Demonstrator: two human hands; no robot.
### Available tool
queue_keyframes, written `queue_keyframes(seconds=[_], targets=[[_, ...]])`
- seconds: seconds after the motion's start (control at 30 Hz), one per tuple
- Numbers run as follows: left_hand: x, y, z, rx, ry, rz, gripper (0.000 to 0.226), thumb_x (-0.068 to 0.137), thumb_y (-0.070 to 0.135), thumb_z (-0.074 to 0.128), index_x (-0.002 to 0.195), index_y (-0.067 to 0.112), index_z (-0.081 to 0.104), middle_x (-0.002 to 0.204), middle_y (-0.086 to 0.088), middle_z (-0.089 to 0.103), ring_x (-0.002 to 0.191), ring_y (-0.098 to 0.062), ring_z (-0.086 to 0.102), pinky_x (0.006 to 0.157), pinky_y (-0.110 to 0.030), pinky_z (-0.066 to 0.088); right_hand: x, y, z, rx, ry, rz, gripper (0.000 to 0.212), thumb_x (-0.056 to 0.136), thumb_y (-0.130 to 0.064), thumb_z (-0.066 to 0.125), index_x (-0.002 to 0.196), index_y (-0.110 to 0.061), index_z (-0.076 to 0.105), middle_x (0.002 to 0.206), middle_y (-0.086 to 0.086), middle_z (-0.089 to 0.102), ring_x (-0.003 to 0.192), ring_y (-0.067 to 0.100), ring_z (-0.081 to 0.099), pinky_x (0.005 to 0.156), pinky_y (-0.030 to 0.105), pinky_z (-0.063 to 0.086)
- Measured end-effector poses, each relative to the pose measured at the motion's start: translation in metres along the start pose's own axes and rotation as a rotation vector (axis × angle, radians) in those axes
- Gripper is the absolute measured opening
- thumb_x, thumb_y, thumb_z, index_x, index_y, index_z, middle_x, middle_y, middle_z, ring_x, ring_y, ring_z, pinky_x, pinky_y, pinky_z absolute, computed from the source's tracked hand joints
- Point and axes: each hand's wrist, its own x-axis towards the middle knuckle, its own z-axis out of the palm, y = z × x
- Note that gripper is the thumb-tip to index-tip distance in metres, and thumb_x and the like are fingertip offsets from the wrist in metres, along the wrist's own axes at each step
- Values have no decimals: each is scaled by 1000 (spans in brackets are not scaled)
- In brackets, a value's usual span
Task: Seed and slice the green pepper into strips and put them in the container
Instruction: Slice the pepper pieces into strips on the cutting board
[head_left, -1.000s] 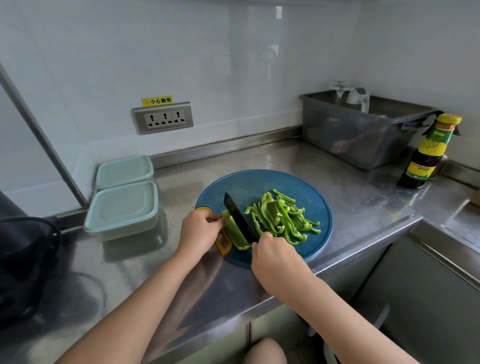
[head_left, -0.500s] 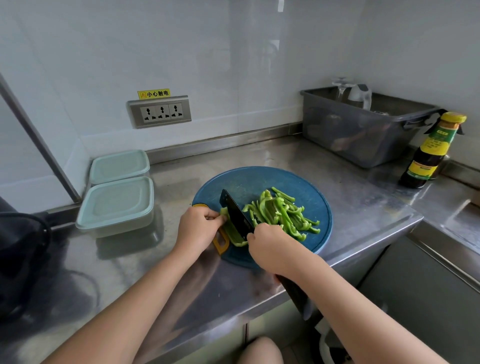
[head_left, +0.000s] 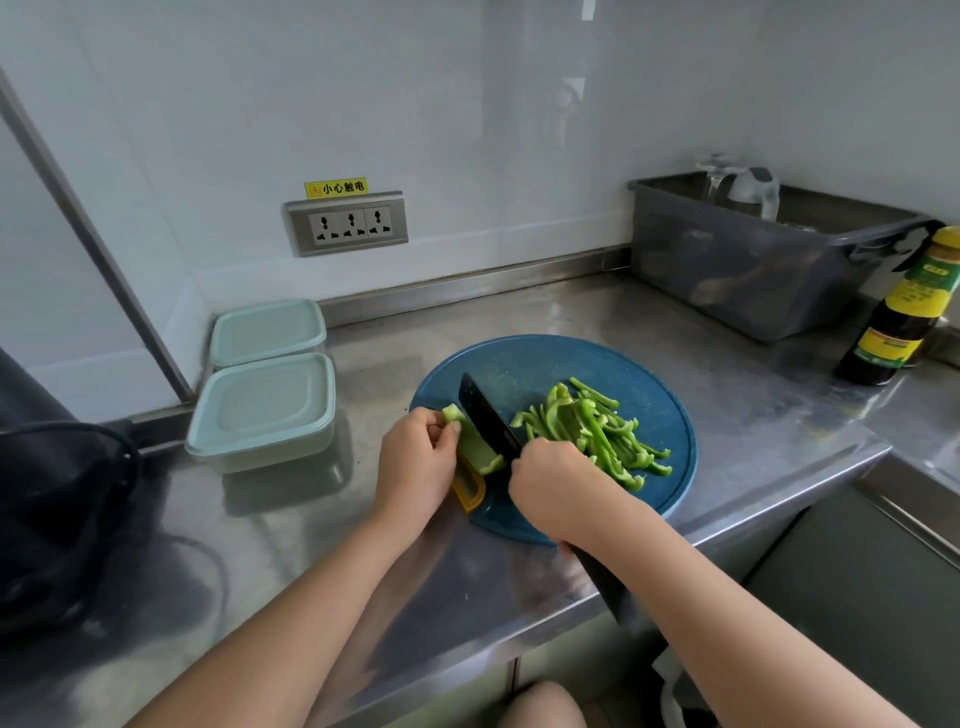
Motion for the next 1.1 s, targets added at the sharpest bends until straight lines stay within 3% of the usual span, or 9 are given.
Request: queue_keyframes(seconds=[0.03,0.1,0.17,0.27,0.33,0.5,0.73,0.93,1.1], targets=[[0,0,0,-10,5,5,11,90,24,59,83,15,57,72,5,55,69,-11,50,54,-11,31,-4,3,-1,33,-23,70,28,94,1,40,116,3,56,89,17,52,79,26,53,51,26,31],[-2,0,2,-25,6,47,9,87,24,62,84,16,59,74,4,57,71,-12,54,58,-13,35,-11,12,-1,10,-42,103,22,94,0,39,108,0,56,66,7,30,56,15,29,45,24,21],[-4,1,2,-31,13,108,8,85,23,66,83,17,61,71,7,55,68,-10,53,58,-10,35,-17,19,-1,92,-14,188,12,94,-2,39,86,-3,49,63,3,21,53,14,17,44,24,20],[-8,2,2,20,21,251,8,84,23,66,86,15,63,73,8,55,69,-8,51,60,-10,37,-25,31,5,378,103,229,25,96,-13,36,74,-9,45,65,10,39,54,19,38,49,28,36],[-9,3,1,57,26,315,11,85,24,66,90,14,64,78,6,60,71,-10,54,62,-16,43,-28,33,9,483,175,274,24,96,-12,35,77,-6,47,81,16,56,67,25,52,57,33,45],[-11,6,-1,85,42,345,12,88,22,63,93,11,60,78,-1,67,67,-18,62,62,-37,52,-35,22,19,593,270,229,33,98,-29,37,71,-9,39,69,9,48,59,30,51,52,32,39],[-13,9,-3,95,28,316,14,88,22,62,93,10,60,79,-1,65,66,-18,60,60,-33,50,-40,18,25,631,209,238,33,97,-34,36,74,-10,41,71,8,47,53,25,47,49,29,38],[-14,10,-3,109,19,309,15,89,24,60,94,10,59,81,-1,65,68,-17,60,59,-26,45,-40,14,26,557,239,252,34,98,-33,37,73,-10,42,70,5,47,60,23,47,54,30,38],[-15,9,-3,110,21,315,14,90,23,60,94,9,58,81,-2,66,71,-18,62,61,-28,48,-41,11,27,574,246,258,34,98,-32,37,74,-9,43,69,5,47,61,21,45,51,29,34]])
